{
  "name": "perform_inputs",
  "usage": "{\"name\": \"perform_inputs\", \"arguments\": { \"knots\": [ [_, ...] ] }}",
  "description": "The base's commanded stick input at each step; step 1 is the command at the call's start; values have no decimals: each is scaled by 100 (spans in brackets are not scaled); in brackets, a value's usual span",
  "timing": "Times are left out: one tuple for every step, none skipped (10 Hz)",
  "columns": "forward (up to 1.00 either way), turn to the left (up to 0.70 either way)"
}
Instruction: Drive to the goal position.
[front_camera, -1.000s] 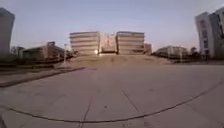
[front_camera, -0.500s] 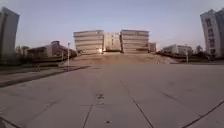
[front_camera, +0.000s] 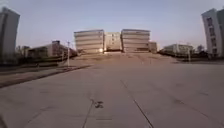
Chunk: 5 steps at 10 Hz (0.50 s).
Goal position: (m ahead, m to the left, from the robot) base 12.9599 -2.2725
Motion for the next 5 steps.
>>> {"name": "perform_inputs", "arguments": {
  "knots": [
    [70, 0],
    [70, 0],
    [70, 0],
    [70, 0],
    [70, 0]
  ]
}}
